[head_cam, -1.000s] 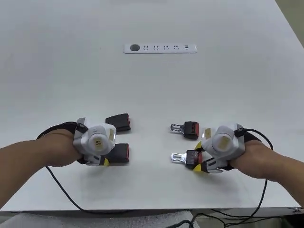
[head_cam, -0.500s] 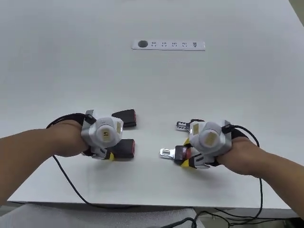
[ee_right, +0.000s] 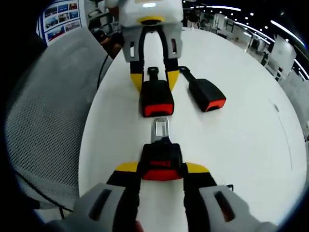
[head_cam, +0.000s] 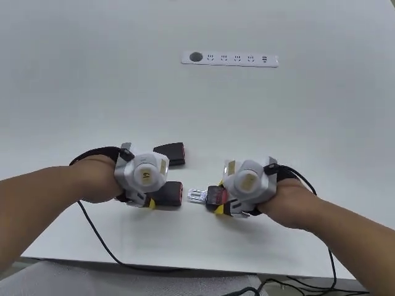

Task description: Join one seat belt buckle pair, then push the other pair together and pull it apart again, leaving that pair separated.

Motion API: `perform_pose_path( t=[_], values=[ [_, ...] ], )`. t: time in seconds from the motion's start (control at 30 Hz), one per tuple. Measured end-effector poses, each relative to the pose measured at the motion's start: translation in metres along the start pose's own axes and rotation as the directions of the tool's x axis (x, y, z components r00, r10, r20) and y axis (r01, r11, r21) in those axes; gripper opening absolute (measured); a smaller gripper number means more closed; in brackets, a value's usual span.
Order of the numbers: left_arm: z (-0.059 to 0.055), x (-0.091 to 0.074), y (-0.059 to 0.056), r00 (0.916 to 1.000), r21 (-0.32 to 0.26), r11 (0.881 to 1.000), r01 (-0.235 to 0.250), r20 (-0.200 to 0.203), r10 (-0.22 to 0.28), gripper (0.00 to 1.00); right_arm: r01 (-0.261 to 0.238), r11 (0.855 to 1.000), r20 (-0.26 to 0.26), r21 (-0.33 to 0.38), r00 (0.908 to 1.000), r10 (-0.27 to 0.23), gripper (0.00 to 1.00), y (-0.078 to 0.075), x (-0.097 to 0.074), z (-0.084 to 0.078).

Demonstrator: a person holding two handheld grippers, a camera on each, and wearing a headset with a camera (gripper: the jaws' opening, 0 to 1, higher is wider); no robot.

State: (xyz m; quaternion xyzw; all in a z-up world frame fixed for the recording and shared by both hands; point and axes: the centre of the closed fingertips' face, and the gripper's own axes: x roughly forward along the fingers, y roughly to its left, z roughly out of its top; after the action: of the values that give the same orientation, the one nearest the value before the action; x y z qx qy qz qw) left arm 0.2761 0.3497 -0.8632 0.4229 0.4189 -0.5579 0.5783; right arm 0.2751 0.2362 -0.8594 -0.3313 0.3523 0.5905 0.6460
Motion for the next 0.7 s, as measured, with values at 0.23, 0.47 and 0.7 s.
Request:
perform_pose_path(
  t=[0.23, 0.47, 0.7],
  values=[
    [0.0, 0.0, 0.0, 1.0, -0.003, 1.0, 0.001, 0.0, -0.001, 0.32, -0.017, 0.999, -0.007, -0.028, 0.9998, 0.017, 0.34, 0.003, 0.006, 0.009],
    [0.0, 0.0, 0.0, 1.0, -0.012, 1.0, -0.004, 0.0, 0.004, 0.32, 0.002, 0.999, -0.008, -0.042, 1.0, -0.003, 0.34, 0.0, 0.007, 0.01],
    [0.001, 0.001, -0.001, 0.9998, 0.001, 1.0, 0.002, -0.018, -0.002, 0.32, -0.009, 0.999, 0.016, -0.041, 0.9998, 0.009, 0.33, 0.002, 0.012, 0.019]
  ],
)
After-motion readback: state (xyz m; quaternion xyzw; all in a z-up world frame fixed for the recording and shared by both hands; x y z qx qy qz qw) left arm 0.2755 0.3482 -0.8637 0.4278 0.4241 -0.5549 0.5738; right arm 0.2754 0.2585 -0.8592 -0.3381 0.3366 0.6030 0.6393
